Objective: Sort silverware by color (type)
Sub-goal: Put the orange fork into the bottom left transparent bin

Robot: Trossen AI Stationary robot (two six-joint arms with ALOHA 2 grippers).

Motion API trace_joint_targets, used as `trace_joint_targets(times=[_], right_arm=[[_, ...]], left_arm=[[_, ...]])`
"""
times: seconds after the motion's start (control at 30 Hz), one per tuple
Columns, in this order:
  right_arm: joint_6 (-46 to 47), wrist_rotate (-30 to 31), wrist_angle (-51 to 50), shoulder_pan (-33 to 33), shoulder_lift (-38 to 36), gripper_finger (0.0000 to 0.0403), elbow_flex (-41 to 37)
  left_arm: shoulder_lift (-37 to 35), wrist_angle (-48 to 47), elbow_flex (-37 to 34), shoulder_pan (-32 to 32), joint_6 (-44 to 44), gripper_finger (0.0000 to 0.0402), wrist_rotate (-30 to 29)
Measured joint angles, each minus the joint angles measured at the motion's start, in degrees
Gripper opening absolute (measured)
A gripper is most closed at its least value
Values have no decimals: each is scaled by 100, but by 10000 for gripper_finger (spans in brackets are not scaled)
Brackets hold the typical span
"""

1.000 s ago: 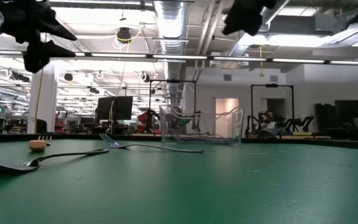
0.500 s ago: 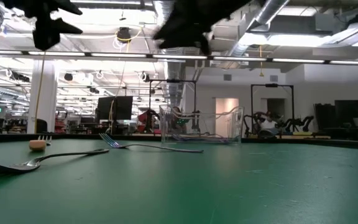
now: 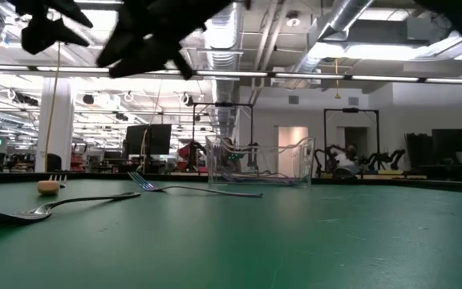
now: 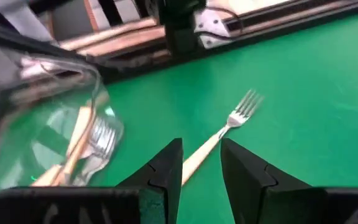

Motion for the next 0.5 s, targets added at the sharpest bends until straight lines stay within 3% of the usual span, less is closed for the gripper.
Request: trace_joint_targets(times=[0.13,0.27,0.5], right_arm=[[-134,-33,-935,180,622,127,1131],[-432,-37,-2494,382,796,127,2020],[-593,13,-4224,436,-245,127,1985]], left_arm=[[80,-290,-58,0,-36,176,36],[298,-579,-177,1,541,176,294],[1095,-541,-186,-196,2536,176,1143]])
